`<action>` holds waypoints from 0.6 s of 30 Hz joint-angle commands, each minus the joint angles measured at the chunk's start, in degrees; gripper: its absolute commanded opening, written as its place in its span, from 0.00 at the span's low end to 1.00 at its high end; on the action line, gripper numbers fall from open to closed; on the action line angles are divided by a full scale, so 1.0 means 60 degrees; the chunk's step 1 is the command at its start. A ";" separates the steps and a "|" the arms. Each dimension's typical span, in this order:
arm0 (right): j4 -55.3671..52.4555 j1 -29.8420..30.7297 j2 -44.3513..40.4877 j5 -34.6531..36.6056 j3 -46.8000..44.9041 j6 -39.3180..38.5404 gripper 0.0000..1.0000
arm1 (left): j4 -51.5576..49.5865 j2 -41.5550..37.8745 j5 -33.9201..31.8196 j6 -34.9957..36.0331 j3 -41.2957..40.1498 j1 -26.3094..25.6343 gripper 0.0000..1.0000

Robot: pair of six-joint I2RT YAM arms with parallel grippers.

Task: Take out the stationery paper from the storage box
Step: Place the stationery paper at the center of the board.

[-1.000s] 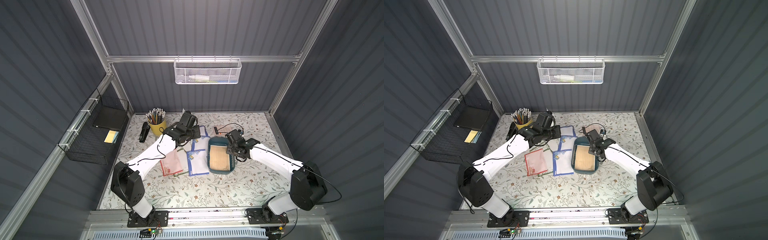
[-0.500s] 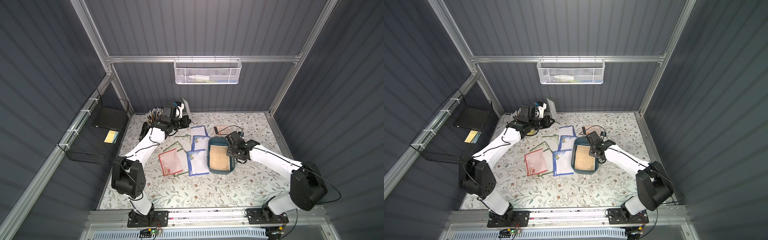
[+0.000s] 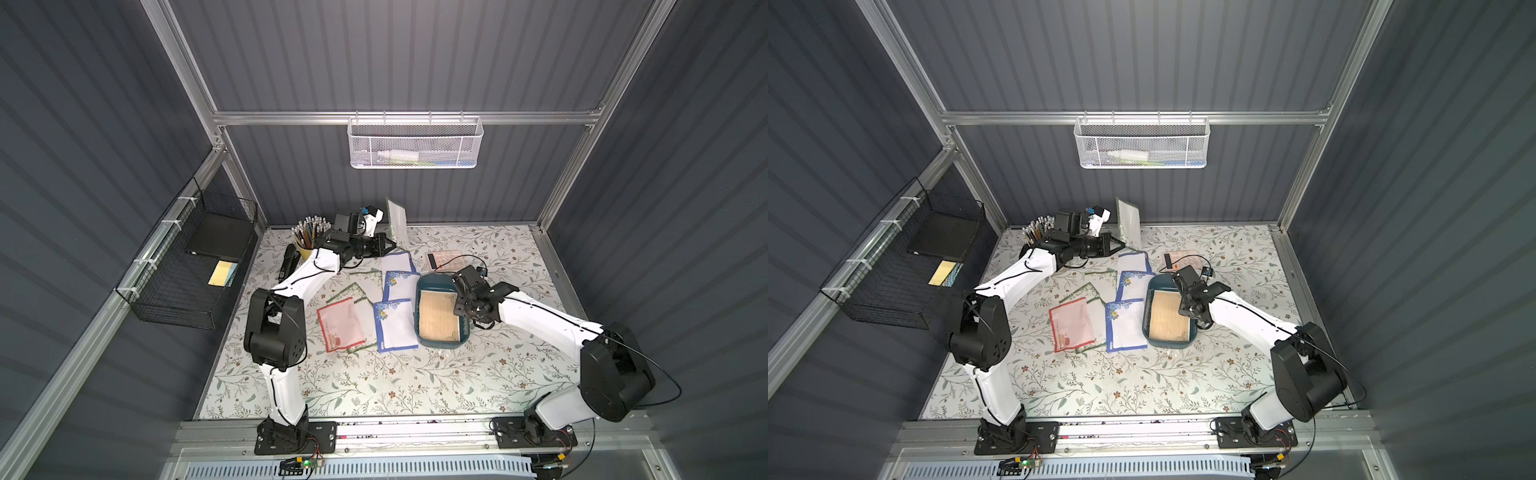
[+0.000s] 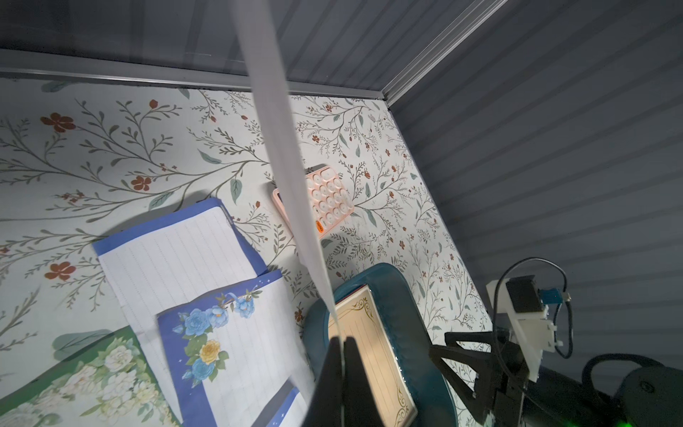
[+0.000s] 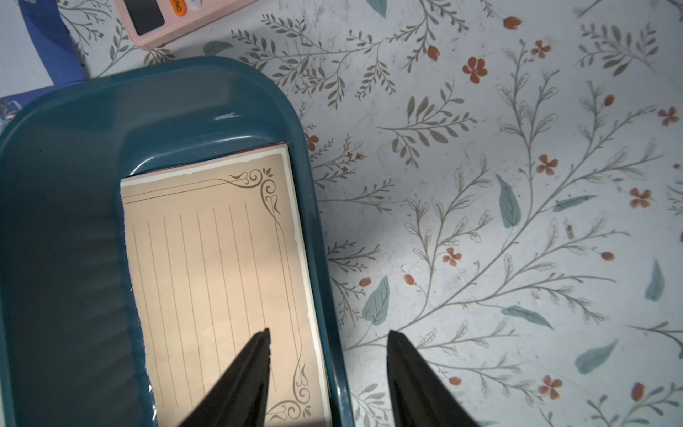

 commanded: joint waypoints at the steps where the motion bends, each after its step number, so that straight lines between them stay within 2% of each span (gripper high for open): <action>1: -0.0181 -0.0028 -0.0175 0.0071 -0.0156 -0.0010 0.55 | 0.0154 0.0078 0.0292 0.0088 0.0157 0.0147 0.00; 12: -0.0094 -0.0027 -0.0021 -0.0029 -0.0372 -0.0066 0.55 | 0.0622 -0.0052 0.0372 -0.0157 -0.1679 0.0622 0.00; 18: -0.0077 -0.0032 0.0023 -0.0082 -0.0445 -0.0036 0.55 | 0.0315 -0.0346 -0.0347 -0.0058 -0.2023 0.0728 0.00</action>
